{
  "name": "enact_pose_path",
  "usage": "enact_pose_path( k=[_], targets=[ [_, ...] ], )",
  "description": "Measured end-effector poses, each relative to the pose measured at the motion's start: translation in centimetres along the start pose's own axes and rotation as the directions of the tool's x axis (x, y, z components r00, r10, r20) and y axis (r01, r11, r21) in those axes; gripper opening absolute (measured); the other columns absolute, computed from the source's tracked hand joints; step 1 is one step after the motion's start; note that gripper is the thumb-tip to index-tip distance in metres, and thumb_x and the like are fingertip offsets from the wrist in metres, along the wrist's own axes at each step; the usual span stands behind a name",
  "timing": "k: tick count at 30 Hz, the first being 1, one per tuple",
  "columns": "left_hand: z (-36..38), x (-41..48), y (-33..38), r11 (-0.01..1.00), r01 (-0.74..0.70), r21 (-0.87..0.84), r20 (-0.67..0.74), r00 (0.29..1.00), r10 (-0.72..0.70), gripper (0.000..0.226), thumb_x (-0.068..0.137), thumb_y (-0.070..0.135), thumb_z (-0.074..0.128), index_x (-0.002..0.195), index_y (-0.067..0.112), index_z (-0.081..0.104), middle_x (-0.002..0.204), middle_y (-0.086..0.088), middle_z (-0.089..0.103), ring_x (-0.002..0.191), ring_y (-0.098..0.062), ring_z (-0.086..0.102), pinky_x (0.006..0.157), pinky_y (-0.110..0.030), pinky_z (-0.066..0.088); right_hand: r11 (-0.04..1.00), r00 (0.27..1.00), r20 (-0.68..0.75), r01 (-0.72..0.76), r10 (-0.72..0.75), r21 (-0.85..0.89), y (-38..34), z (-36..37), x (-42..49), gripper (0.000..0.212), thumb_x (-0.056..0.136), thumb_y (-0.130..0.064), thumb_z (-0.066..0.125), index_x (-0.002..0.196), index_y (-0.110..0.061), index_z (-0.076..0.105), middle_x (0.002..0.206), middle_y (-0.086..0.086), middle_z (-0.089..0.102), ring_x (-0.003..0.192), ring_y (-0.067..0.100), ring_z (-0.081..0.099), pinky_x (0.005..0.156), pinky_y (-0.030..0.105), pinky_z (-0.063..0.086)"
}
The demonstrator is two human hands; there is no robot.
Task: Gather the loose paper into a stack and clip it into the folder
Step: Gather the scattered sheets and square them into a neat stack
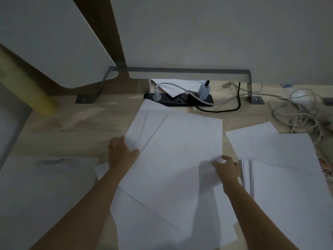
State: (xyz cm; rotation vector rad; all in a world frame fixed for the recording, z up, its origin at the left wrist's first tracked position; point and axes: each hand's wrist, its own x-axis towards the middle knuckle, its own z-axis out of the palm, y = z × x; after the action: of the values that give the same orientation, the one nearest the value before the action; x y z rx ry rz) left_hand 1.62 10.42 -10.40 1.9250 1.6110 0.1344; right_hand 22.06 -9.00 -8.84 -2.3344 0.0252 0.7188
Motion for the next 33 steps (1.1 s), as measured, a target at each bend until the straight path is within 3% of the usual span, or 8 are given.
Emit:
enact_pose_path(
  k=[4, 8, 11, 15, 19, 22, 27, 33],
  targets=[
    [-0.4, 1.8, 0.9, 0.984, 0.14, -0.108, 0.004, 0.99, -0.14, 0.065, 0.08, 0.022, 0.066, 0.134, 0.002, 0.035, 0.136, -0.023, 0.037, 0.127, -0.037, 0.034, 0.103, -0.043, 0.033, 0.997, 0.997, -0.004, -0.072, 0.072, 0.01, -0.2, 0.3, 0.3, 0.056, 0.084, -0.016, 0.058, 0.136, -0.008, 0.04, 0.135, 0.02, 0.041, 0.122, 0.036, 0.042, 0.102, 0.043, 0.039],
    [-0.2, 2.9, 1.3, 0.972, 0.13, -0.194, 0.132, 0.986, -0.105, 0.06, 0.083, 0.027, 0.063, 0.131, 0.0, 0.04, 0.136, -0.02, 0.046, 0.123, -0.035, 0.046, 0.102, -0.042, 0.039, 0.987, 0.989, 0.123, -0.093, 0.078, 0.129, -0.7, 0.3, 0.6, 0.009, 0.076, -0.01, 0.053, 0.081, -0.011, 0.046, 0.079, 0.01, 0.04, 0.069, 0.021, 0.039, 0.062, 0.028, 0.035],
    [0.0, 2.9, 1.8, 0.952, 0.096, -0.29, 0.191, 0.981, -0.041, 0.067, 0.086, 0.023, 0.061, 0.141, 0.001, 0.03, 0.148, -0.014, 0.036, 0.135, -0.029, 0.035, 0.108, -0.034, 0.028, 0.988, 0.971, 0.238, -0.069, 0.034, 0.14, -1.2, 0.8, 0.1, 0.005, 0.086, -0.002, 0.051, 0.082, -0.004, 0.053, 0.07, 0.01, 0.042, 0.064, 0.023, 0.041, 0.059, 0.03, 0.042],
    [-0.2, 2.6, 0.7, 0.89, 0.093, -0.445, 0.285, 0.957, 0.043, 0.066, 0.084, 0.011, 0.065, 0.14, 0.001, 0.033, 0.145, -0.013, 0.04, 0.134, -0.029, 0.039, 0.113, -0.038, 0.029, 0.994, 0.961, 0.277, 0.049, -0.022, -0.094, -2.2, 2.2, -1.4, 0.032, 0.089, -0.017, 0.052, 0.114, 0.002, 0.059, 0.115, 0.018, 0.057, 0.109, 0.036, 0.05, 0.096, 0.041, 0.041],
    [-1.4, 1.0, 0.0, 0.798, 0.133, -0.588, 0.398, 0.906, 0.142, 0.05, 0.083, 0.002, 0.064, 0.13, 0.006, 0.045, 0.126, -0.009, 0.057, 0.111, -0.024, 0.058, 0.095, -0.035, 0.047, 0.946, 0.948, 0.304, 0.181, -0.095, -0.27, -2.7, 2.8, -2.6, 0.038, 0.091, -0.027, 0.051, 0.125, -0.01, 0.052, 0.13, 0.014, 0.042, 0.125, 0.033, 0.032, 0.101, 0.035, 0.027],
    [-2.5, -0.7, 0.1, 0.769, 0.134, -0.625, 0.472, 0.849, 0.237, 0.029, 0.085, 0.005, 0.062, 0.112, 0.017, 0.06, 0.111, -0.003, 0.067, 0.085, -0.007, 0.069, 0.07, -0.02, 0.055, 0.959, 0.894, 0.412, 0.251, -0.178, -0.13, -2.1, 2.5, -3.1, 0.035, 0.091, -0.019, 0.053, 0.124, -0.008, 0.053, 0.126, 0.012, 0.056, 0.114, 0.028, 0.049, 0.103, 0.036, 0.033],
    [-5.0, -3.9, 1.5, 0.681, -0.017, -0.732, 0.248, 0.924, 0.29, 0.024, 0.085, 0.001, 0.061, 0.094, 0.023, 0.065, 0.079, 0.017, 0.074, 0.073, 0.003, 0.068, 0.066, -0.014, 0.053, 0.982, 0.854, 0.491, 0.108, -0.171, 0.154, -1.2, 0.6, -4.3, 0.043, 0.088, -0.023, 0.061, 0.128, -0.016, 0.048, 0.128, 0.004, 0.056, 0.106, 0.018, 0.056, 0.084, 0.027, 0.044],
    [-10.5, -7.6, 3.0, 0.572, -0.1, -0.814, 0.178, 0.894, 0.41, 0.023, 0.081, 0.006, 0.064, 0.091, 0.025, 0.069, 0.083, 0.013, 0.075, 0.077, -0.005, 0.071, 0.061, -0.015, 0.054, 0.936, 0.793, 0.531, 0.134, -0.299, 0.327, -2.4, -1.7, -4.6, 0.11, 0.059, -0.055, 0.072, 0.149, -0.029, 0.014, 0.148, -0.009, 0.031, 0.137, 0.012, 0.032, 0.111, 0.033, 0.024]
  ],
)
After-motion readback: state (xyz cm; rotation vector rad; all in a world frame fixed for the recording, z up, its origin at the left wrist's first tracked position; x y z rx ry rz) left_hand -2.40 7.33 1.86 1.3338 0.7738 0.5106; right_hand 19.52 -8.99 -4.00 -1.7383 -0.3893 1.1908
